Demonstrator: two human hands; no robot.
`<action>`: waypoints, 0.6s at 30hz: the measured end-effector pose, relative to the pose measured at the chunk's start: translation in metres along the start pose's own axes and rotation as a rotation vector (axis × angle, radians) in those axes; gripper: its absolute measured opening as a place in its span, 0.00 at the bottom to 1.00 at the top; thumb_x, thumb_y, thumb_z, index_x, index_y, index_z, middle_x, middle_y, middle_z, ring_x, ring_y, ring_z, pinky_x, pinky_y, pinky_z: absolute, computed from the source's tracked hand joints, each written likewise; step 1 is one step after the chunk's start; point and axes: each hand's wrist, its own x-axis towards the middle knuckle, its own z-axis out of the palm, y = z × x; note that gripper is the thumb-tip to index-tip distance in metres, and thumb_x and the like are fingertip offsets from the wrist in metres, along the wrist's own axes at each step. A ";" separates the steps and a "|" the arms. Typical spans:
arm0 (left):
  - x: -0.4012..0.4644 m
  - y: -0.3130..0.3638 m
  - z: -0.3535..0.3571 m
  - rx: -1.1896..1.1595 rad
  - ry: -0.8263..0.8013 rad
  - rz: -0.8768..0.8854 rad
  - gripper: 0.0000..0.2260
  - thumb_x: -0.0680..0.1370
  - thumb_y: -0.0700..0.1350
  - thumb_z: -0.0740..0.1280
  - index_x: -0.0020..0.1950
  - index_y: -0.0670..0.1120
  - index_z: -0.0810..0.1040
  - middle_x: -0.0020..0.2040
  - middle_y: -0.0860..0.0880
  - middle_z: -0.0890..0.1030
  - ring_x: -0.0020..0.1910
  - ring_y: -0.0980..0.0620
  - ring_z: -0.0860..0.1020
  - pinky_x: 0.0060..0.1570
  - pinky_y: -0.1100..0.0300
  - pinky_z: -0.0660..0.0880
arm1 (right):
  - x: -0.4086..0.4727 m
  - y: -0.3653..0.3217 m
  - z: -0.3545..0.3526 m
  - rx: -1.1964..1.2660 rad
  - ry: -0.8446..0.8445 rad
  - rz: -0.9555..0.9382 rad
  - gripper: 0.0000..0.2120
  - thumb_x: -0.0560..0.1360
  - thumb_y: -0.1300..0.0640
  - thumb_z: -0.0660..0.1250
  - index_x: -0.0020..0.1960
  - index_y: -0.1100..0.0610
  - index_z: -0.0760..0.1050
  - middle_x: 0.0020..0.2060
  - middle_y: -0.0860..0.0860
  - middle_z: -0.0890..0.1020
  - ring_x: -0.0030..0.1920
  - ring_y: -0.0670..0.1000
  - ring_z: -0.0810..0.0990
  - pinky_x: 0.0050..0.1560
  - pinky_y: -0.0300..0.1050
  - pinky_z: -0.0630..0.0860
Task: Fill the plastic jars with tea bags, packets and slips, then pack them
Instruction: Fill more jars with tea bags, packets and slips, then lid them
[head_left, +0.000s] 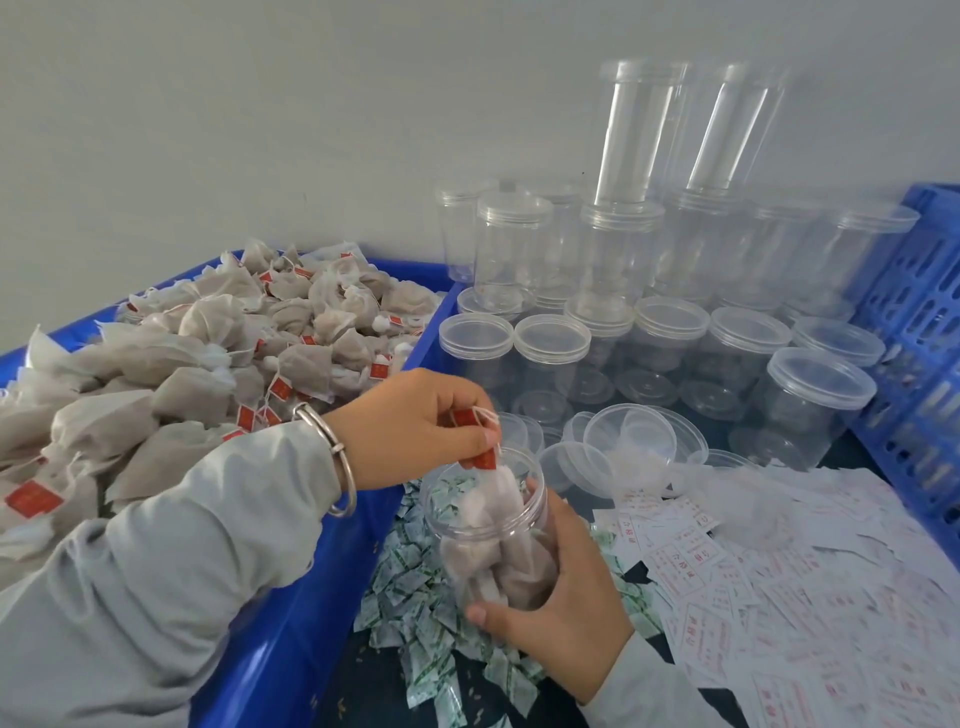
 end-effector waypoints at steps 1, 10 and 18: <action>0.000 0.000 -0.002 0.012 0.007 -0.005 0.07 0.75 0.40 0.67 0.40 0.49 0.81 0.37 0.54 0.84 0.40 0.55 0.82 0.51 0.56 0.78 | 0.000 0.001 0.000 -0.002 0.001 0.002 0.41 0.53 0.51 0.80 0.63 0.40 0.66 0.60 0.43 0.75 0.58 0.35 0.75 0.52 0.24 0.70; -0.001 -0.007 -0.014 0.098 0.003 -0.023 0.10 0.71 0.35 0.70 0.39 0.51 0.81 0.36 0.57 0.82 0.33 0.59 0.77 0.40 0.68 0.75 | 0.000 0.005 0.001 0.019 0.008 0.007 0.42 0.54 0.52 0.80 0.64 0.40 0.66 0.61 0.43 0.75 0.60 0.37 0.75 0.54 0.26 0.70; -0.004 -0.005 -0.017 -0.005 -0.115 0.003 0.07 0.71 0.48 0.73 0.47 0.50 0.81 0.36 0.48 0.82 0.34 0.52 0.79 0.40 0.56 0.77 | 0.000 0.007 0.001 0.034 0.005 0.013 0.42 0.55 0.54 0.80 0.63 0.39 0.65 0.60 0.40 0.75 0.59 0.36 0.75 0.53 0.26 0.71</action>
